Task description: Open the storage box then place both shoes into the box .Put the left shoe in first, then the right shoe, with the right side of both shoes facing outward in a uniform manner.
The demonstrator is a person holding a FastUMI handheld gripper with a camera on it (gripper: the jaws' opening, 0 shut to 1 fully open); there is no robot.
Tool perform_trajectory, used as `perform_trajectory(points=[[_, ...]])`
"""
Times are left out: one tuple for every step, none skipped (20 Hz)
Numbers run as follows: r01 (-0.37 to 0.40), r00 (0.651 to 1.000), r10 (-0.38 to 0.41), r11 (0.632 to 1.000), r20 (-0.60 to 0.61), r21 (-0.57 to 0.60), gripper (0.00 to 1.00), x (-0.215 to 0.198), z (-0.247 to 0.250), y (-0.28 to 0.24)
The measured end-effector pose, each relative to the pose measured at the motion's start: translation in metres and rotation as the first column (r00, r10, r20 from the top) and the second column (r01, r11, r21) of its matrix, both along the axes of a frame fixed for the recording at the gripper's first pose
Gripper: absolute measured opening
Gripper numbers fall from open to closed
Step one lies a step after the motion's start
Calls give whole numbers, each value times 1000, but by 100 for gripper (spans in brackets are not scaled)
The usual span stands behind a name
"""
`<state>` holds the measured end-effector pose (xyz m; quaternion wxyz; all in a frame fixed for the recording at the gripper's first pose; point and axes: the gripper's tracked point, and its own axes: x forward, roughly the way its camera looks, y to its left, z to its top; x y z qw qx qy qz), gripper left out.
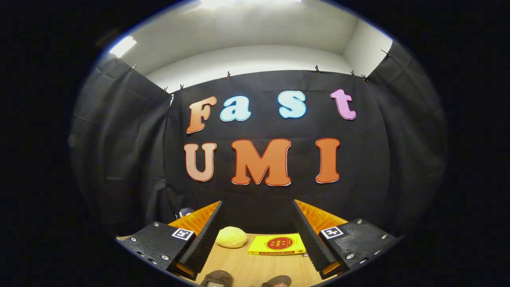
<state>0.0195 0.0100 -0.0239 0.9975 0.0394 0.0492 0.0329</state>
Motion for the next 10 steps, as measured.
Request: perform_trajectory(points=[[3, 1000, -3, 1000, -5, -6, 100, 2, 0, -1], [6, 1000, -6, 1000, -8, -9, 100, 2, -1, -1], [2, 1000, -2, 1000, -10, -8, 100, 2, -2, 2], [-6, 1000, 5, 1000, -14, -7, 100, 2, -5, 7], [-18, 1000, 18, 1000, -24, -5, 100, 1, -9, 12], [-34, 999, 34, 999, -37, -3, 100, 0, -14, 17], [-52, 997, 52, 999, -50, -1, 100, -1, -19, 23], [-69, 996, 69, 998, -59, 3, 100, -2, -23, 28], [-81, 994, 82, 997, -68, 12, 100, -2, -26, 33], [-96, 992, 97, 995, -76, 25, 100, -4, -30, 39]])
